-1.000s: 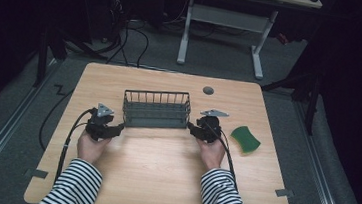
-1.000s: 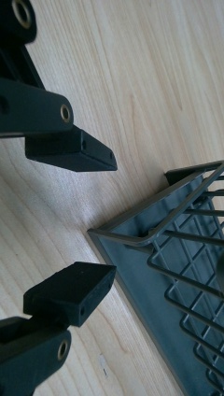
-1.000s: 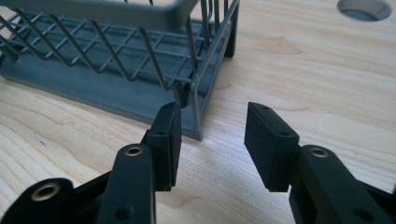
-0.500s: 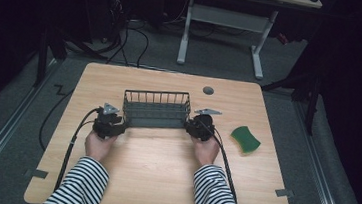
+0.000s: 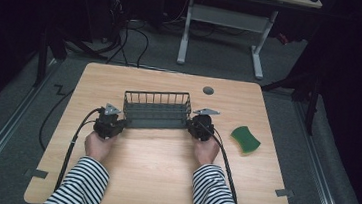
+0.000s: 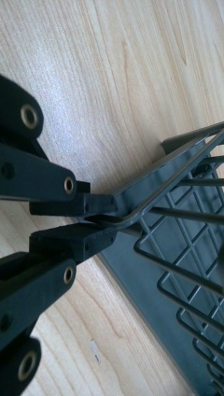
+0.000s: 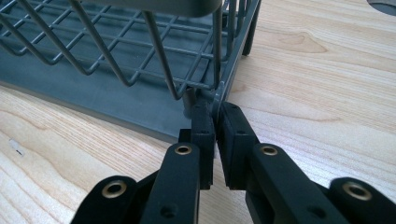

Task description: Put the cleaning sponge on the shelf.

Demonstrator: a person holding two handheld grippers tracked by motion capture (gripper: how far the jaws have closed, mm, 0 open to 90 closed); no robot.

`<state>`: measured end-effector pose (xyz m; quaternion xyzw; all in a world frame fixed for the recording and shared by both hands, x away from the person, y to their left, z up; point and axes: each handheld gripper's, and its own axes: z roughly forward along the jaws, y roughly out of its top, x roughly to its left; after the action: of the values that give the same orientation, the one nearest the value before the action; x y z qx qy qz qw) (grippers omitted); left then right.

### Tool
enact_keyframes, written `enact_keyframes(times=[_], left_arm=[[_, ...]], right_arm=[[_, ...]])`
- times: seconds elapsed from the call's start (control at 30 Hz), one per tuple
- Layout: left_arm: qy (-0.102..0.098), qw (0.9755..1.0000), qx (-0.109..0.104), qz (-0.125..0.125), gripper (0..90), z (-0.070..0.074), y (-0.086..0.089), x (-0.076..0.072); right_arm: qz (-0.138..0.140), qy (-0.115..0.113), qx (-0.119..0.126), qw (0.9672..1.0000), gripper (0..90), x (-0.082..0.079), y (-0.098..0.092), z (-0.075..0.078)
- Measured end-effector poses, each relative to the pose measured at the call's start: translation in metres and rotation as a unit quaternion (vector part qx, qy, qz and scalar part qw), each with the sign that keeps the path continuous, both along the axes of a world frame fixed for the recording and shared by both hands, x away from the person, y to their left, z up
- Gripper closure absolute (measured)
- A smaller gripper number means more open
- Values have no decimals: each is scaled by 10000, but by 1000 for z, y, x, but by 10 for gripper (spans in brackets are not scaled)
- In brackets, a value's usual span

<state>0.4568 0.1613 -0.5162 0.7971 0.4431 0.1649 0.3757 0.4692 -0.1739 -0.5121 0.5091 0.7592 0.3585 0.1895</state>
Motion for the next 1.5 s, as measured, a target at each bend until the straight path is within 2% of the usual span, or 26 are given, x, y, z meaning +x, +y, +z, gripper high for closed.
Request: enact_keyframes(times=[0.13,0.3,0.6,0.8,0.93,1.03,1.1,1.33,1.5], left_arm=[[36,9999,44,-102,856,1,-1,-2],[35,9995,186,-237,859,3,-5,-8],[52,9993,75,-370,859,2,-8,-20],[24,9989,64,-465,858,2,-11,-28],[28,9986,64,-518,858,2,-14,-33],[4,9984,81,-567,859,1,-16,-36],[-11,9982,70,-592,859,1,-17,-38],[-64,9971,89,-746,864,1,-21,-42],[-102,9965,81,-822,865,0,-23,-46]], right_arm=[[54,35,-21,10000,854,-1,-2,1],[96,49,-175,9998,855,-7,-4,3],[146,119,-66,9998,855,-18,-13,2],[320,206,-298,9988,856,-26,-18,3],[313,312,-195,9988,864,-32,-26,-2],[297,371,-281,9985,883,-37,-32,-5],[241,383,-141,9989,889,-41,-37,-6],[169,312,-15,9994,900,-45,-47,-4],[128,212,-41,9997,879,-45,-48,-2]])
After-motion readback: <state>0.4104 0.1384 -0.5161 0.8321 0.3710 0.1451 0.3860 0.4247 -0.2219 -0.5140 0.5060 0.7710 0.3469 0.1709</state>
